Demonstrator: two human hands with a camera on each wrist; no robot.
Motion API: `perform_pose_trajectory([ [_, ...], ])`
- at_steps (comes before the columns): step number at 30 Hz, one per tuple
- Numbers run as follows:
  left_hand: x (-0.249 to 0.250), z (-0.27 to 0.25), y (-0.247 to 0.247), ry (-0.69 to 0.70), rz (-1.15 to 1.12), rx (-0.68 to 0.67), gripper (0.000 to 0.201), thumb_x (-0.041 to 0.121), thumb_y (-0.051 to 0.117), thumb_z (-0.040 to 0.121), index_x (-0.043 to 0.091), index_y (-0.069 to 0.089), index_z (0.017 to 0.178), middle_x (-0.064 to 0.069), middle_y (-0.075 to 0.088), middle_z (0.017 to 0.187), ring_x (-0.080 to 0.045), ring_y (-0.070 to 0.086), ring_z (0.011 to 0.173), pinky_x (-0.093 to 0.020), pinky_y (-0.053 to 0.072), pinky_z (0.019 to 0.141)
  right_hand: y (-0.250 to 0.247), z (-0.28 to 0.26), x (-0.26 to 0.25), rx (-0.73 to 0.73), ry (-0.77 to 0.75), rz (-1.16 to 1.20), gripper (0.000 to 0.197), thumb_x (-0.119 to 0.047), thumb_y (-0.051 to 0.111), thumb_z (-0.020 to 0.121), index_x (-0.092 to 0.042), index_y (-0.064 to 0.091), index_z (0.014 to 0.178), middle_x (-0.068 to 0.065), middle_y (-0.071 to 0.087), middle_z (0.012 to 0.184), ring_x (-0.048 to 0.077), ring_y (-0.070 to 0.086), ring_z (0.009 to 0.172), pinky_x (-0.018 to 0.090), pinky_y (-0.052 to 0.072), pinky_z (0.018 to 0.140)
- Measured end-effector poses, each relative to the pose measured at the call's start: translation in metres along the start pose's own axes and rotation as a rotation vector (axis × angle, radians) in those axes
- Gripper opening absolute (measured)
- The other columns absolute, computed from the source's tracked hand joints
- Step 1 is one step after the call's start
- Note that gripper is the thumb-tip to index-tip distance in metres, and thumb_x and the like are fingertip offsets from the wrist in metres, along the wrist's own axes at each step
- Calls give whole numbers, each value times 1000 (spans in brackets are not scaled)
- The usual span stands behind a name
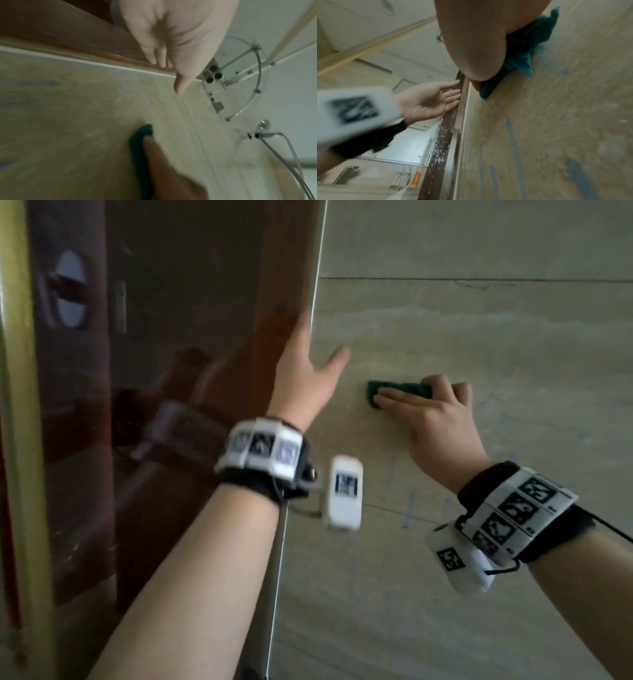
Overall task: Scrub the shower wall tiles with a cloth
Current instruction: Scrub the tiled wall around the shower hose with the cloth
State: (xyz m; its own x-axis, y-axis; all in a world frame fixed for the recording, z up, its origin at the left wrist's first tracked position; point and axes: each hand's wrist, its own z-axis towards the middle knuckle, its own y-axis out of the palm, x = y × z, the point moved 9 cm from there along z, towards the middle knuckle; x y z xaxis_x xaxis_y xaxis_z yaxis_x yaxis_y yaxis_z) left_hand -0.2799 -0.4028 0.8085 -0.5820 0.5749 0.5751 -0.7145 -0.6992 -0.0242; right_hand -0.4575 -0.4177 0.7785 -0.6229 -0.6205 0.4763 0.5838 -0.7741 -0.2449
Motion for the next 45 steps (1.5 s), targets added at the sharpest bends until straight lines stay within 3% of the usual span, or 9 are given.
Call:
perform_pose_trajectory([
  [4,10,30,28,27,294,-248,89,41,68,86,16,15,153,1,6,161,-12,12,146,-18,10,113,9,-5,-20,0,-104,27,46,4,48,78,-15,71,114,-3,67,119,28,40,95,35,23,72],
  [9,4,32,31,118,383,-227,92,32,73,83,16,16,153,1,3,161,-13,8,147,-13,7,109,29,-8,-44,-90,-284,-22,45,0,45,83,-15,66,120,-1,64,125,29,42,95,37,27,71],
  [13,7,34,33,138,377,-233,91,30,73,84,14,16,153,1,0,161,-11,7,147,-12,8,109,47,8,-57,-103,-223,-122,47,-7,38,83,-11,65,122,2,64,123,28,38,95,35,27,73],
  [19,7,33,35,153,419,-238,89,32,70,86,13,15,153,-1,1,161,-12,7,147,-12,7,109,58,11,-84,-76,-355,-22,19,-3,48,76,-8,64,85,3,68,92,29,45,83,37,26,69],
  [25,7,32,35,149,422,-259,90,33,70,86,13,13,153,-1,-1,161,-11,8,146,-6,3,102,80,-33,-108,-356,-606,-112,31,-5,39,66,-25,54,49,-7,50,58,19,53,68,31,47,71],
  [30,8,28,35,155,424,-260,90,32,69,87,13,12,153,-1,0,161,-13,9,147,-11,7,108,61,-49,-103,-301,-619,15,29,-11,47,65,-26,70,72,-11,65,70,21,50,83,33,40,71],
  [36,4,21,38,199,400,-260,88,29,69,87,10,14,152,-4,1,161,-14,5,147,-6,3,104,31,-11,-39,-134,-271,-72,45,-5,43,80,-19,68,115,-6,67,119,27,41,94,37,26,73],
  [39,-1,13,41,227,379,-271,87,27,70,86,10,16,152,-5,3,161,-16,4,148,-10,3,108,20,5,-23,-82,-137,-95,43,-9,43,84,-17,68,118,-5,67,121,27,39,95,36,24,72],
  [45,-21,-10,43,253,348,-260,80,24,69,88,10,22,151,-5,5,161,-19,6,148,-15,6,113,53,-65,-75,-261,-422,-73,49,-10,32,85,-23,73,107,-11,70,111,25,42,88,35,27,70],
])
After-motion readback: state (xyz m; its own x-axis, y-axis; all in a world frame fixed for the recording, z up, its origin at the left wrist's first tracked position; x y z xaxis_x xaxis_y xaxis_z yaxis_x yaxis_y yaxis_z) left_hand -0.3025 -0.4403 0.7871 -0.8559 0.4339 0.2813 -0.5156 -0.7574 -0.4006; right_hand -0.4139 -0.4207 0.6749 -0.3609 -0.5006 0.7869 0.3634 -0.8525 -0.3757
